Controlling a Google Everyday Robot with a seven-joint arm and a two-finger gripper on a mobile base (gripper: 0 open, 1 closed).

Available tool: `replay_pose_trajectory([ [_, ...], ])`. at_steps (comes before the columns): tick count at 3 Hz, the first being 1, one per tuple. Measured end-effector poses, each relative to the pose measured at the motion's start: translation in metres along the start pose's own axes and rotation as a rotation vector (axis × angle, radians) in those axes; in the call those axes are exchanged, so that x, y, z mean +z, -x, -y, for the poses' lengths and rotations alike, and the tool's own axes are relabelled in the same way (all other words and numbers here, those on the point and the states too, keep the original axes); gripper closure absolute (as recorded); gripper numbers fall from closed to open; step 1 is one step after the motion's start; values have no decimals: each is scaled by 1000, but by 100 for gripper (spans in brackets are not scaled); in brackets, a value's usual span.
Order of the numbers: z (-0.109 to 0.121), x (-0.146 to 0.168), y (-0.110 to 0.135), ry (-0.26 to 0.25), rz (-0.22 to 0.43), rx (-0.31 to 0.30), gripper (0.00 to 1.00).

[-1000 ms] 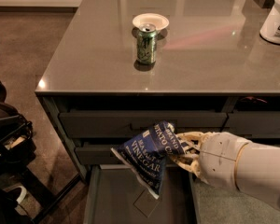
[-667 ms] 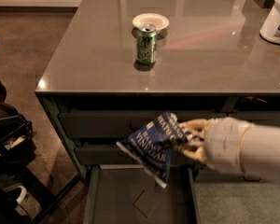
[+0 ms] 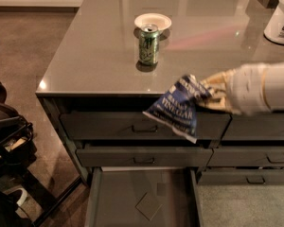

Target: Pick blue chip bag from bottom drawer and place on counter

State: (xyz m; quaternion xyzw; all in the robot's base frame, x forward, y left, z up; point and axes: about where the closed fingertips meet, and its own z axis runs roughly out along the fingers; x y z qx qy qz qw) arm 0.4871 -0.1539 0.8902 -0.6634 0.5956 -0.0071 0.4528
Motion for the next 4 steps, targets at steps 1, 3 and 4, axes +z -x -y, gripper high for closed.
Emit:
replay_pose_trajectory([
  [1, 70, 12, 8, -25, 6, -100, 100],
  [3, 184, 48, 25, -75, 28, -187, 100],
  [4, 205, 65, 3, -90, 19, -155, 100],
])
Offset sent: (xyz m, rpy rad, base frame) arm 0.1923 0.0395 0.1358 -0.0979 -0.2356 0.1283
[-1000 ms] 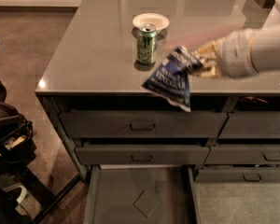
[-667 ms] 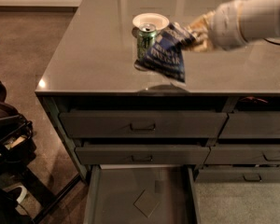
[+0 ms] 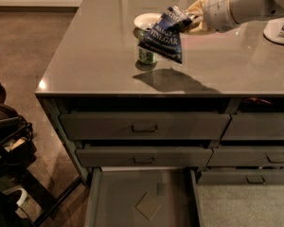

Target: Pick blue chip bag from bottom drawer and place on counter

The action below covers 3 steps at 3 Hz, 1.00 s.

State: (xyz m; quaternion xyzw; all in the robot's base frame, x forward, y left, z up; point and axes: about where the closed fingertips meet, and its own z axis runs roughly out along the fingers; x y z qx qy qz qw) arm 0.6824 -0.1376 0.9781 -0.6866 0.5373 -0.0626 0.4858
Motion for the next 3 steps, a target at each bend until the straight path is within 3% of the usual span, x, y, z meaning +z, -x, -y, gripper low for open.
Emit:
replay_pose_trajectory([
  [1, -9, 1, -31, -15, -15, 58, 100],
  [2, -43, -8, -64, -23, -48, 131, 100],
  [3, -100, 6, -84, 21, -45, 209, 100],
])
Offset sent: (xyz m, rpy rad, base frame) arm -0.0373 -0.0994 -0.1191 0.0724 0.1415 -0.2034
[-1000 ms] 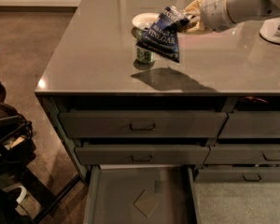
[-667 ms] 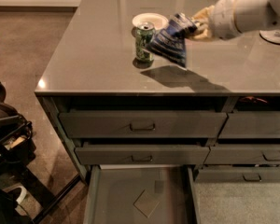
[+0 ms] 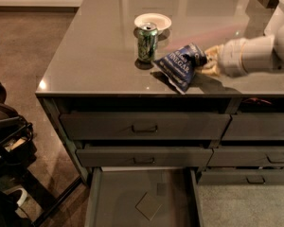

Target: Pick blue chip bag from bottom drawer and place on counter

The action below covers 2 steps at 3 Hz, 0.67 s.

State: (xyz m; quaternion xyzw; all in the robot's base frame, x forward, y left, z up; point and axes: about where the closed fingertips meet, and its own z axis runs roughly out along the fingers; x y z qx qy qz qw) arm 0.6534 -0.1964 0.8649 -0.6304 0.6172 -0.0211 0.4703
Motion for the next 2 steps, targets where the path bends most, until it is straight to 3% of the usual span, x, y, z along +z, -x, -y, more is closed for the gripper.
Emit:
replay_pose_trajectory([
  [1, -15, 7, -5, 24, -1, 10, 88],
  [2, -14, 7, -4, 22, -1, 9, 65],
])
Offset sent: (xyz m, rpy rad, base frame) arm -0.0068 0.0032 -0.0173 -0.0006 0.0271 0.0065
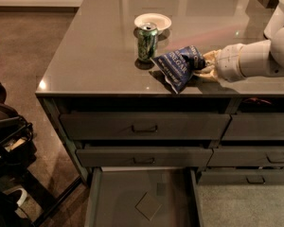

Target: Pick blue chip bag from bottom drawer and place on counter

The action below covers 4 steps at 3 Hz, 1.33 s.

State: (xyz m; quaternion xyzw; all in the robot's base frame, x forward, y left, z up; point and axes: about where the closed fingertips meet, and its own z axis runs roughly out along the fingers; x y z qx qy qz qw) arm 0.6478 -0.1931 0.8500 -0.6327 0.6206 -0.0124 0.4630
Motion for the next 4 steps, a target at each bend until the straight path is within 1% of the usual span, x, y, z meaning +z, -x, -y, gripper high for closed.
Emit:
replay_pose_trajectory([
  [2, 0, 0, 0, 0, 0, 0, 18],
  [3, 0, 0, 0, 0, 0, 0, 0],
  [4, 0, 0, 0, 0, 0, 0, 0],
])
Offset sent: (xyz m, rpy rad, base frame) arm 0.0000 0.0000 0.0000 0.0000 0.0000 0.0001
